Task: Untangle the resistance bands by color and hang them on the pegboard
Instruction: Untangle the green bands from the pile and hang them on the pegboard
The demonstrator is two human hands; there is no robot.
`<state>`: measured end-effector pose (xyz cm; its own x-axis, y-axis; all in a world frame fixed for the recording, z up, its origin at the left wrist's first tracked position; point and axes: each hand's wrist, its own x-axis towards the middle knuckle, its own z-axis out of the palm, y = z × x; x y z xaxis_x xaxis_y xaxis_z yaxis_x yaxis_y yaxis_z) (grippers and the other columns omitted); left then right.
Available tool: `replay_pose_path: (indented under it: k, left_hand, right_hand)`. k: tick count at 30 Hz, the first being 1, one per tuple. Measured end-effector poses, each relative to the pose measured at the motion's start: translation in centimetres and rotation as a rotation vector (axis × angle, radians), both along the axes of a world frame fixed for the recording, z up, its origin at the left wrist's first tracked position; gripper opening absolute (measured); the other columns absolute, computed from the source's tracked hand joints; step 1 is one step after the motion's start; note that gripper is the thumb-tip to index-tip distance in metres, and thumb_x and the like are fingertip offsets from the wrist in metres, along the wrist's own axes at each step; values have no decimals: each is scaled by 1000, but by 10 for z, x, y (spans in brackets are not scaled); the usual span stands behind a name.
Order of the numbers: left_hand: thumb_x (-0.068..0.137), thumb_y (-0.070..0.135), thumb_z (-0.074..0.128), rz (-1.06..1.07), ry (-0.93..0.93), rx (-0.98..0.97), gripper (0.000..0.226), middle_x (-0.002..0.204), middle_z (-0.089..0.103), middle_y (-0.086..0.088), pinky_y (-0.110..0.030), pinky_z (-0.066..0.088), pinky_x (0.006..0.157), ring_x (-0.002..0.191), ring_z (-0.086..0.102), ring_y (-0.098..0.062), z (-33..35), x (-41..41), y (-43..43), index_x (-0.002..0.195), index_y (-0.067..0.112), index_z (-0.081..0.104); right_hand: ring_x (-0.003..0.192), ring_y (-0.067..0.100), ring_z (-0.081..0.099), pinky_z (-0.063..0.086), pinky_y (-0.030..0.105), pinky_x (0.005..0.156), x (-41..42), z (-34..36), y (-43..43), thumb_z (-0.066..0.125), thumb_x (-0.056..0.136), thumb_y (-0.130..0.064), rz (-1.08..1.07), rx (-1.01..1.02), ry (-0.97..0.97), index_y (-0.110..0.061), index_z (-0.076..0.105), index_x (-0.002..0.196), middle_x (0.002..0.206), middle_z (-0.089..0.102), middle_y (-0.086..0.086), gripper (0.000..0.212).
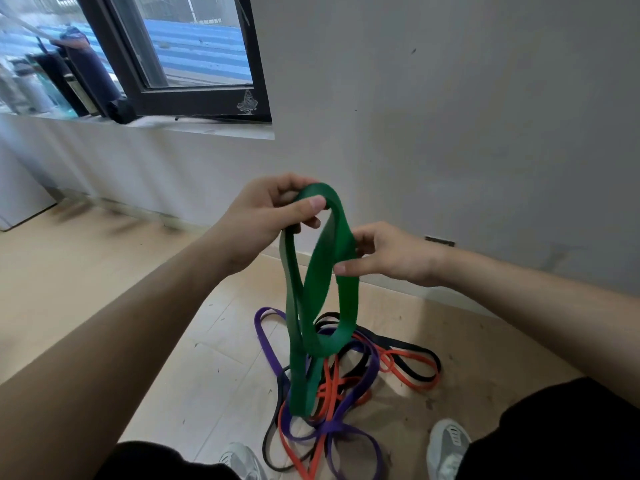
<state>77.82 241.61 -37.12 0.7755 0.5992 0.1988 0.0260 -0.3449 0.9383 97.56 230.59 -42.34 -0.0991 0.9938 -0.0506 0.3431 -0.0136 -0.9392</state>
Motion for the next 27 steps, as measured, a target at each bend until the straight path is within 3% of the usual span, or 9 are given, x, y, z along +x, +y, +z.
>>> replay_pose_path:
  k: [5,7,10,13,15,18,22,25,27]
  left_hand:
    - [89,20,64,-15,-103,-141,29,100,77,-2,-26,52,78,89,71,-18,-1,-5,5,116,11,65]
    - [89,18,64,-18,-140,-162,29,100,76,-2,-26,53,79,91,71,-19,-1,-6,6,116,10,64]
    - [86,17,69,12,-171,-158,31,97,75,-3,-26,52,77,84,69,-17,0,-9,10,116,9,64]
    - [74,21,78,29,-149,-99,44,82,73,3,-22,48,70,70,61,-11,1,-10,11,115,8,66]
    - [72,13,84,35,-120,-46,48,77,74,9,-17,47,69,69,62,-6,3,-8,10,117,8,68]
    - [72,20,79,100,-157,-2,42,83,77,10,-15,50,76,77,68,-3,7,-7,8,112,11,72]
    - [81,19,80,185,-196,-16,29,83,72,7,-27,46,76,74,59,-8,12,-10,13,110,18,76]
    - [86,18,74,218,-246,-58,29,92,75,-1,-32,48,80,85,68,-15,16,-8,13,115,13,74]
    - [86,17,73,234,-281,-82,29,93,77,0,-30,49,80,88,72,-17,18,-6,11,116,12,71]
  right_hand:
    - [98,20,67,56,41,94,-7,0,7,78,85,-13,-55,34,98,-6,65,119,104,70,10,36]
    - [91,26,62,51,45,87,-10,3,10,79,83,-16,-87,47,166,-4,68,112,98,66,20,34]
    - [71,22,55,43,33,67,-10,10,12,77,85,-13,-131,54,192,-13,73,91,79,63,9,8]
    - [61,14,50,39,27,58,-3,11,10,72,88,-7,-149,84,130,-14,73,88,70,59,3,7]
    - [64,13,55,44,26,60,0,12,8,74,86,-6,-150,110,116,-10,71,93,73,59,4,8]
    - [82,20,65,55,31,79,9,5,7,79,83,-10,-132,78,91,-14,70,99,91,67,7,19]
    - [112,18,63,51,35,101,25,-29,9,77,87,-19,-131,-110,-144,-16,60,130,124,64,3,46]
    - [109,15,62,54,33,92,22,-59,12,74,90,-27,-176,-242,-193,-17,55,137,128,61,4,51]
    - [107,23,65,57,38,88,13,-70,18,72,91,-31,-205,-279,-145,-15,56,134,123,63,7,48]
